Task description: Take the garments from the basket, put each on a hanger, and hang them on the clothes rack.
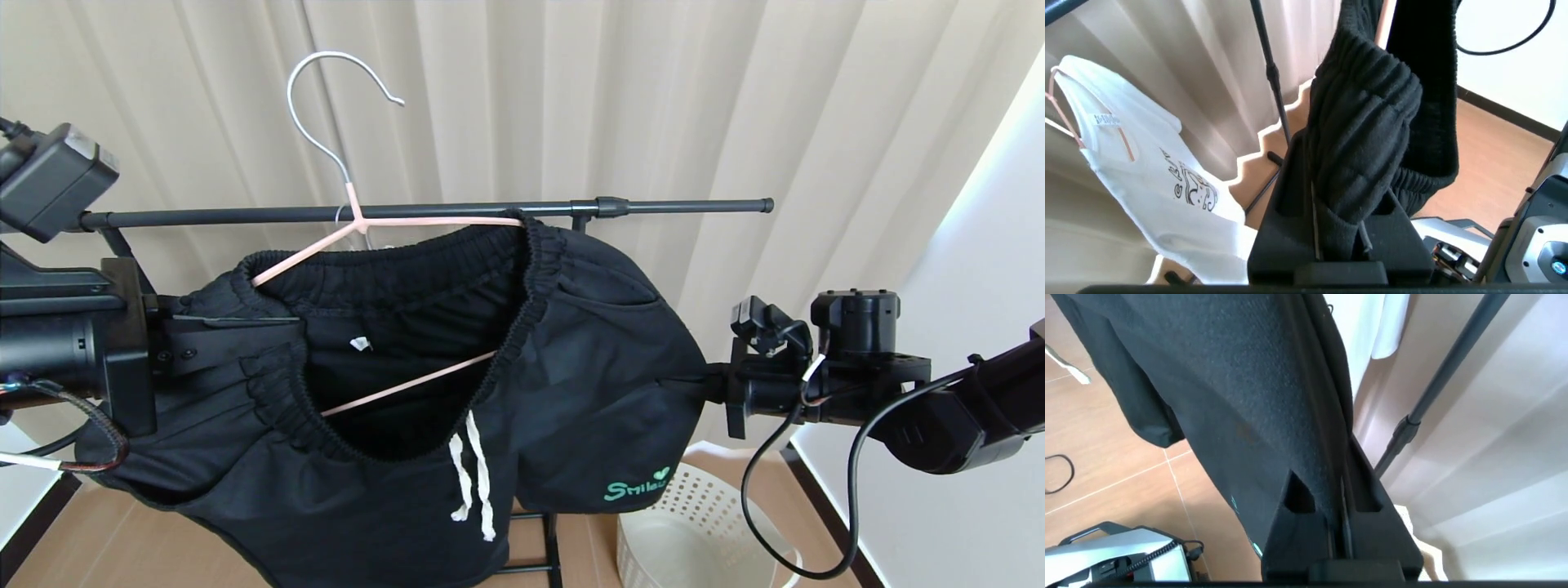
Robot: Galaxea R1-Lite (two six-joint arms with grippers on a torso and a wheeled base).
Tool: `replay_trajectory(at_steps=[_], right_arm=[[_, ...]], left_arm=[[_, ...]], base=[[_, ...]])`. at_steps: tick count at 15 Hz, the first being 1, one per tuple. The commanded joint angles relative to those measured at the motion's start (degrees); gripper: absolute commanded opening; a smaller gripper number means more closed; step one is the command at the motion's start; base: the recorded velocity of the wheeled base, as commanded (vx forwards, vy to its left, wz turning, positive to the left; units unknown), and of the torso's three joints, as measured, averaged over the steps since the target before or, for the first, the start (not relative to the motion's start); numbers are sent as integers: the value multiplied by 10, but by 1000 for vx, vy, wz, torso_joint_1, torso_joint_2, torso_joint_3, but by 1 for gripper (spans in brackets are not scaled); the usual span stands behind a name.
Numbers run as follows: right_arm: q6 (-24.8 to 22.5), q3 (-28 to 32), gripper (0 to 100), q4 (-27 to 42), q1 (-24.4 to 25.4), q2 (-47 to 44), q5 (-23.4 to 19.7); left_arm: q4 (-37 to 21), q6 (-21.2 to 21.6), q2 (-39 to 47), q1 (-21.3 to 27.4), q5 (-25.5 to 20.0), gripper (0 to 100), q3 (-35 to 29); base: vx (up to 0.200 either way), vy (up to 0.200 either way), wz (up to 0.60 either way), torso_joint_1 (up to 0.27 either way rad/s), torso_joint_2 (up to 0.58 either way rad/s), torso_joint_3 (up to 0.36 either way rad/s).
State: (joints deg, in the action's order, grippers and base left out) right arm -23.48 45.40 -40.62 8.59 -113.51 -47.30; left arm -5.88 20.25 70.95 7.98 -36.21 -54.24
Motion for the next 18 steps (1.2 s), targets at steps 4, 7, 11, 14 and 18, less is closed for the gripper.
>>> replay_trajectory(at_steps=[4,7,11,14,18], right_arm=[[-39,-33,100,-7,9,33,-3],[-96,-64,100,-6,24,89,-20],[11,-89,100,-6,97,210,5],[93,-81,100,-8,137,243,78],[105,-79,100,-7,144,246,104]], left_arm=[[1,-8,8,-1,1,0,4],[1,-17,16,-1,2,0,2],[1,-15,11,-2,3,0,55],[2,-14,12,-1,22,0,81],[2,-13,17,7,73,0,103]], base=[[0,0,0,0,0,0],[0,0,0,0,0,0],[0,0,0,0,0,0],[0,0,0,0,0,0],[0,0,0,0,0,0]])
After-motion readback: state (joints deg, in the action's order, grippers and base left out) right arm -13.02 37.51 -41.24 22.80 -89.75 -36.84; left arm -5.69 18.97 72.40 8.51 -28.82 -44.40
